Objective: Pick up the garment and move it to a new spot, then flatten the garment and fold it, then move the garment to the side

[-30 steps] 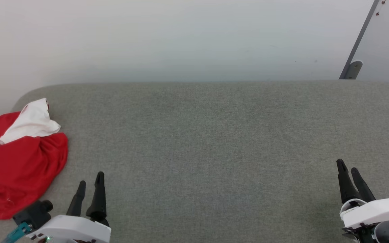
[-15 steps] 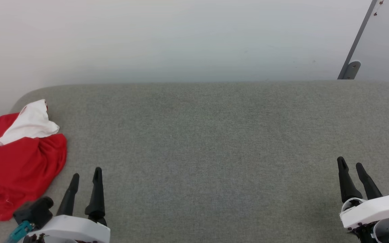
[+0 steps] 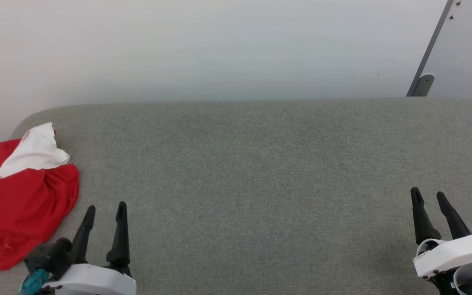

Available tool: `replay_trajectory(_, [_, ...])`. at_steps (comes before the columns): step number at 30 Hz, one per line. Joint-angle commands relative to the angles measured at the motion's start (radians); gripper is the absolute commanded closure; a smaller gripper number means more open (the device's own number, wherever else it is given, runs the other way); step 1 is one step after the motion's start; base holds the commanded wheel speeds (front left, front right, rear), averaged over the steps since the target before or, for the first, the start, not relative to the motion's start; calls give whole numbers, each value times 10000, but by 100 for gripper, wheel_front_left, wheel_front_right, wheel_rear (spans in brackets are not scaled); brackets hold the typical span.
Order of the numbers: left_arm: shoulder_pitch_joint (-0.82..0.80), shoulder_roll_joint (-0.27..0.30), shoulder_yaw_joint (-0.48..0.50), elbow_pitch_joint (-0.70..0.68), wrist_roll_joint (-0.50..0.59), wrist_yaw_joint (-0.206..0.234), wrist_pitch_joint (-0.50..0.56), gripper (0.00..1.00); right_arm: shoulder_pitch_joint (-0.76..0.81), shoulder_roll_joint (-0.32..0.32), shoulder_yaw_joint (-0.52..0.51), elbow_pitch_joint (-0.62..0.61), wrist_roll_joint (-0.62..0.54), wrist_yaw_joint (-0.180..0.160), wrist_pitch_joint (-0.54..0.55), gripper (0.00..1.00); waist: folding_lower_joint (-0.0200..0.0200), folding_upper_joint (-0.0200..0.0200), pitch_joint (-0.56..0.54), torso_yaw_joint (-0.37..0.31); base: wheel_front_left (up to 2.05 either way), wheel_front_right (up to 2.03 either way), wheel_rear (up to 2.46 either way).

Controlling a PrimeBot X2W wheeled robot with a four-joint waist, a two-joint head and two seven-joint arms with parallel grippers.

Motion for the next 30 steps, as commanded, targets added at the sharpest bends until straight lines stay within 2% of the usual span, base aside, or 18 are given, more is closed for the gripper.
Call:
replay_trajectory(1, [15, 30, 30, -137, 350, -37, -103, 0, -142, -86, 18, -108, -287, -9, -88, 0, 0, 0, -2, -5, 0, 0, 0])
replay_trajectory(30, [264, 41, 46, -483, 2744, -219, -663, 0, -220, -214, 24, -218, -2306, -13, -478, 0, 0, 0, -65, -141, 0, 0, 0])
